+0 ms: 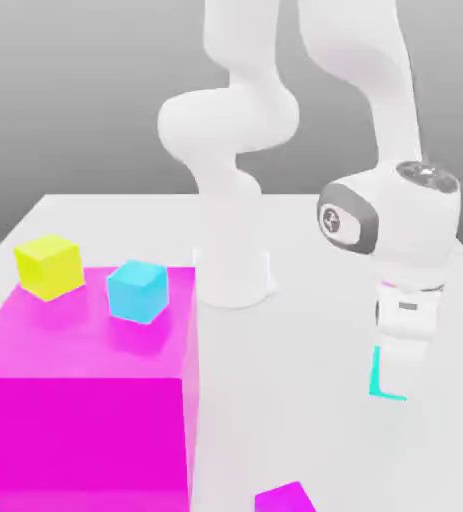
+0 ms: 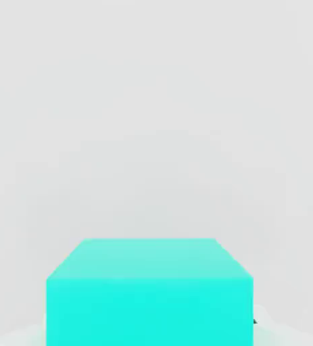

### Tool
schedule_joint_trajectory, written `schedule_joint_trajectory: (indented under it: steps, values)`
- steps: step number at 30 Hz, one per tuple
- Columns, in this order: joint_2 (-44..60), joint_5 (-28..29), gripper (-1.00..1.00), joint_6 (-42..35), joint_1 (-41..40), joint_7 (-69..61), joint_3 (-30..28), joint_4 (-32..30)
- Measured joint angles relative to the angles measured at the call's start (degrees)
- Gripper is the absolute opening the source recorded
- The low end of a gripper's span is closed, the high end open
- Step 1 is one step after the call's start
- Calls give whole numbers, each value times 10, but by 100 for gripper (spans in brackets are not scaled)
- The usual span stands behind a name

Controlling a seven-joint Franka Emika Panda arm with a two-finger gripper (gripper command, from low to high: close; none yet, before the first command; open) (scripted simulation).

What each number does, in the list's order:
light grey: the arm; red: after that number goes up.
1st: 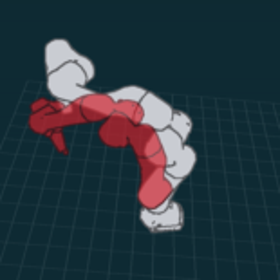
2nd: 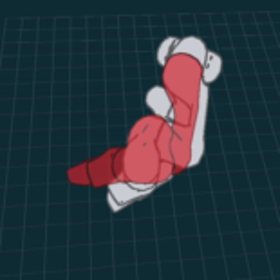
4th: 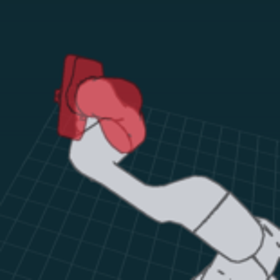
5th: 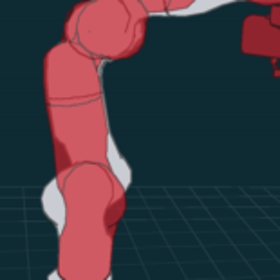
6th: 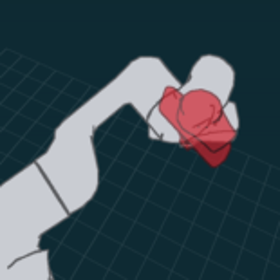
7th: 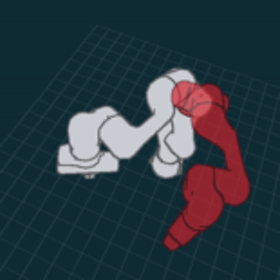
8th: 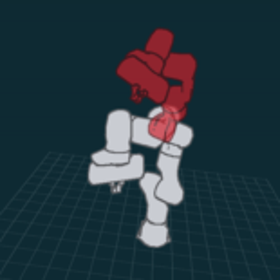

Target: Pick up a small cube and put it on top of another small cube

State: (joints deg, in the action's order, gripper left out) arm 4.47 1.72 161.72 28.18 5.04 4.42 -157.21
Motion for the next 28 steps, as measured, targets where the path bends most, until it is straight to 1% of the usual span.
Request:
schedule_joint_trajectory:
  steps: [3, 7, 20, 22, 24, 25, 28]
  values:
    - [-57, 0, -100, -71, -50, -75, -29, 19]
    - [-129, 17, -100, -169, -103, -180, -81, 52]
    - [-337, 120, -100, -473, -291, -502, -298, 157]
    - [-335, 128, -100, -459, -302, -522, -318, 143]
    - [-321, 133, -100, -418, -305, -528, -332, 117]
    - [-314, 135, 100, -399, -306, -529, -337, 105]
    - [-314, 135, 100, -399, -306, -529, -337, 105]
